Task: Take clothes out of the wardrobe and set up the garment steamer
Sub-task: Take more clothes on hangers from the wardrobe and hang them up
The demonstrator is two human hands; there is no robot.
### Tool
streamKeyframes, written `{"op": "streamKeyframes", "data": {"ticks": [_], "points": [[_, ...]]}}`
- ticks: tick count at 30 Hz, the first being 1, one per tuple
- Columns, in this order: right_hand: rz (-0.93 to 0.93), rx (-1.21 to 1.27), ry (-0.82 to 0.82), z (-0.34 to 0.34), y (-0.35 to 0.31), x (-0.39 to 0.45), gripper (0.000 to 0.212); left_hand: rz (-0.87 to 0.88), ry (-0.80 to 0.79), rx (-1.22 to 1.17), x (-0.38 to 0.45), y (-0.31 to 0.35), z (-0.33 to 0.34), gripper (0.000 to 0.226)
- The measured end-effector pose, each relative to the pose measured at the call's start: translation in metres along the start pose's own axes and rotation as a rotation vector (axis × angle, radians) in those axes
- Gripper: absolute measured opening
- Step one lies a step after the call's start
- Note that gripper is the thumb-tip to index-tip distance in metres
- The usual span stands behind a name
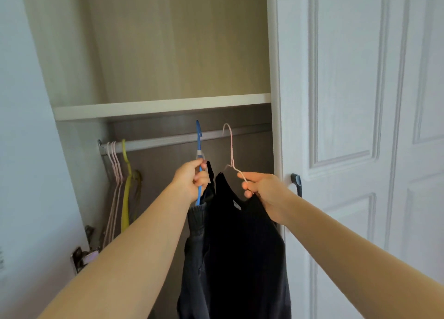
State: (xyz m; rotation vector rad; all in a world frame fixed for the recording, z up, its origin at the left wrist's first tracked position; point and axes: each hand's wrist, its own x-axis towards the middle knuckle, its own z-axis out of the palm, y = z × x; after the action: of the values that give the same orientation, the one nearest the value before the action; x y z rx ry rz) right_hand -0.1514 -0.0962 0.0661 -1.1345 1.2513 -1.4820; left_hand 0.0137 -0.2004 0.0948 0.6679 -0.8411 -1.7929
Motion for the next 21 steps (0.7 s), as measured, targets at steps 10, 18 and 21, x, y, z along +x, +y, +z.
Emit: {"op": "streamKeyframes", "data": {"ticks": [10, 18, 21], "points": [[0.083, 0.011, 0.069, 0.008, 0.008, -0.076, 0.027, -0.009, 0.100, -0.038, -0.082, -0.035, 0.013, 0.018], [0.093, 0.026, 0.065, 0.013, -0.020, -0.168, 0.034, 0.023, 0.171, -0.087, -0.166, -0.051, 0.003, 0.012], [0.104, 0.094, 0.043, 0.014, -0.028, -0.210, 0.036, 0.003, 0.173, -0.088, -0.208, -0.061, 0.008, 0.013]]}}
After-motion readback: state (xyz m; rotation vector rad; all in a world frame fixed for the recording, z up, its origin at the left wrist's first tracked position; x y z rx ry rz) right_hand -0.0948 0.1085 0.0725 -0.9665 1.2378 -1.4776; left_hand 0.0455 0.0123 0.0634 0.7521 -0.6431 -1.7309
